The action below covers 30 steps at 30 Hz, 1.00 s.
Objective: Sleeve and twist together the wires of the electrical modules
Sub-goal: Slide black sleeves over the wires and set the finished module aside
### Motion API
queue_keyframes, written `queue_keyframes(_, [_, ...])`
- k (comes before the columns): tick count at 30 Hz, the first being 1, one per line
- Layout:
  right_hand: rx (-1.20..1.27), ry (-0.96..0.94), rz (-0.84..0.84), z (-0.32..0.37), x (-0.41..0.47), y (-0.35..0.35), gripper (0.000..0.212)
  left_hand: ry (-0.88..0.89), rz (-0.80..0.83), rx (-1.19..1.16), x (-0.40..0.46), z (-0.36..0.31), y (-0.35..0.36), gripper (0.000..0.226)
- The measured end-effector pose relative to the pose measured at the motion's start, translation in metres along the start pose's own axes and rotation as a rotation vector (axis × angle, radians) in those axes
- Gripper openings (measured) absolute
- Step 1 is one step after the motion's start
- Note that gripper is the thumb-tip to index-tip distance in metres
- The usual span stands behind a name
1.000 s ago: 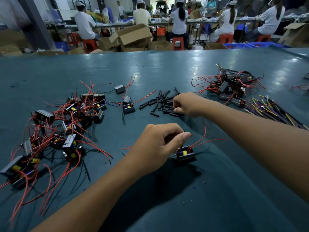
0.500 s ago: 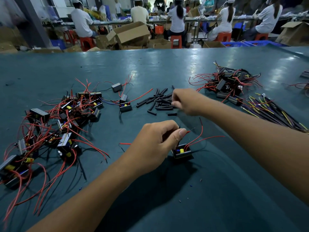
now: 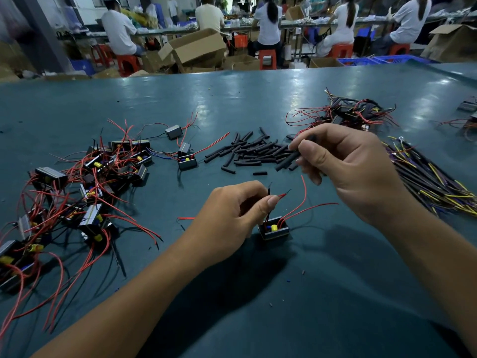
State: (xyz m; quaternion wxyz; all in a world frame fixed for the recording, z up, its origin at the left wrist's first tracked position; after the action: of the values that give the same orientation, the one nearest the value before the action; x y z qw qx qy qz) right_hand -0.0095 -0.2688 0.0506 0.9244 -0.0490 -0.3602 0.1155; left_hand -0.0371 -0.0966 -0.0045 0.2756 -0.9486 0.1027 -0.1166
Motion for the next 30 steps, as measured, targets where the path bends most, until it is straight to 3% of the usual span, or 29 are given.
queue_keyframes(8, [-0.143,-0.059,0.051,0.008,-0.005,0.010,0.020,0.027,-0.013,0.022,-0.001,-0.004,-0.001,0.031])
queue_keyframes(16, [-0.088,-0.037,-0.008,0.007,-0.003,0.005,0.021,0.028,-0.012,0.011,-0.002,-0.007,-0.002,0.033])
queue_keyframes(24, [-0.145,-0.028,0.082,0.003,-0.006,0.015,0.017,0.053,-0.024,0.014,-0.001,-0.007,-0.003,0.026])
queue_keyframes(30, [-0.230,-0.057,0.006,0.007,-0.006,0.012,0.026,0.073,-0.024,0.005,0.000,-0.007,-0.003,0.023])
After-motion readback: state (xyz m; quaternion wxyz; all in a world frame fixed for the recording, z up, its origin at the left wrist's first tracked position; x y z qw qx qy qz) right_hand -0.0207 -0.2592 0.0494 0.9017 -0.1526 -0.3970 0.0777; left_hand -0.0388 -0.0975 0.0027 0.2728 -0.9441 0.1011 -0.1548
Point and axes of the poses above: each hand's wrist, its own x-axis towards the middle knuckle, its own y-axis out of the palm, z = x × y, the point moved 6 cm from there along x, towards the middle knuckle, and after that the axes turned 10 degrees about -y, right-handed, at the moved point
